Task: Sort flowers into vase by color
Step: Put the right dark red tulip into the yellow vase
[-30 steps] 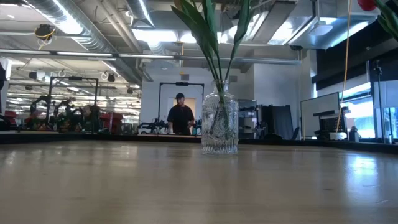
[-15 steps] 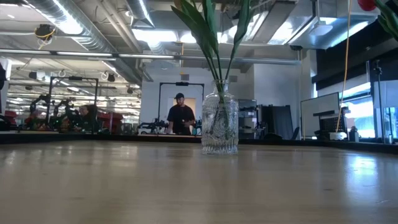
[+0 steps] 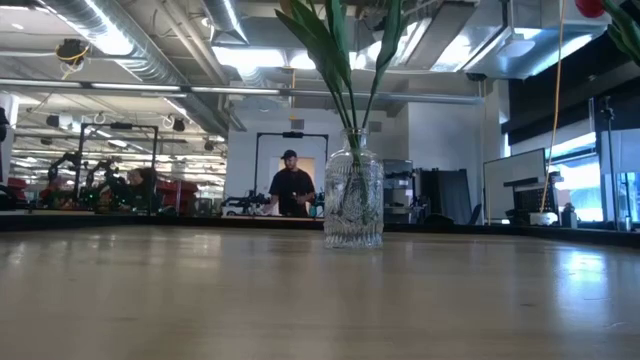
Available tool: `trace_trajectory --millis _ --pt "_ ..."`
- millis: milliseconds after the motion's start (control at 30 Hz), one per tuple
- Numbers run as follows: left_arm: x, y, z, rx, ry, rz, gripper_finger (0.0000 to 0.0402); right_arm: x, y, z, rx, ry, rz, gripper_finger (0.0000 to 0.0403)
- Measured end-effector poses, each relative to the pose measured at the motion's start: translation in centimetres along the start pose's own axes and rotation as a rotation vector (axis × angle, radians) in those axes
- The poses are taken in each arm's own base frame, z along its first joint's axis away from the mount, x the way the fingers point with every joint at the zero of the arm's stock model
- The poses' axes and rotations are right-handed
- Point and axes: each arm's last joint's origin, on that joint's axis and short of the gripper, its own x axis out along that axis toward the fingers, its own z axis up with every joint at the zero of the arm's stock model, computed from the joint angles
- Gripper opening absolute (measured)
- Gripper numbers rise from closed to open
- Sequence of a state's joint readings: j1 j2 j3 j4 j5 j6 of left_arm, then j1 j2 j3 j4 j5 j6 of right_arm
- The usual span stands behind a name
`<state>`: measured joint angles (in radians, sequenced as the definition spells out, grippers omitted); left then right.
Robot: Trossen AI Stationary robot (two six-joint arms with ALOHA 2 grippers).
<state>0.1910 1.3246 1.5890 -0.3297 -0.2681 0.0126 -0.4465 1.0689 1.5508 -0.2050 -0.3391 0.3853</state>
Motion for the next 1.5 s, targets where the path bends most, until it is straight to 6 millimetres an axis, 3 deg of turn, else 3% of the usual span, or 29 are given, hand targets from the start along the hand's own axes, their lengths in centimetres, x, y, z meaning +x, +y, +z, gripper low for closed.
trace_trajectory --millis 300,533,733,1033,1300,1500 --pt "-4.0 -0.6 2.3 -0.413 -0.122 -0.064 0.0121 -5.3 1.4 -2.3 -0.222 -0.115 0.161 0.0006" --pt "-4.9 -2.0 2.5 -0.458 -0.146 -0.001 0.0114 -10.2 3.9 -1.5 -0.192 -0.115 0.276 0.0008" --pt "-4.8 -2.5 2.3 -0.474 -0.14 0.038 0.0114 -13.8 4.7 -3.1 -0.261 -0.154 0.284 0.0008" --pt "-5.1 -2.8 2.4 -0.514 -0.142 0.029 0.0114 -16.5 4.6 -7.3 -0.26 -0.054 0.485 0.0008" --pt "-5.4 -3.5 2.5 -0.519 -0.144 0.006 0.0114 -17.9 3.9 -10.4 -0.264 -0.03 0.511 0.0005" --pt "-5.8 -4.2 3.2 -0.563 -0.213 -0.047 0.0114 -19.5 4.3 -11.1 -0.315 -0.059 0.54 0.0004"
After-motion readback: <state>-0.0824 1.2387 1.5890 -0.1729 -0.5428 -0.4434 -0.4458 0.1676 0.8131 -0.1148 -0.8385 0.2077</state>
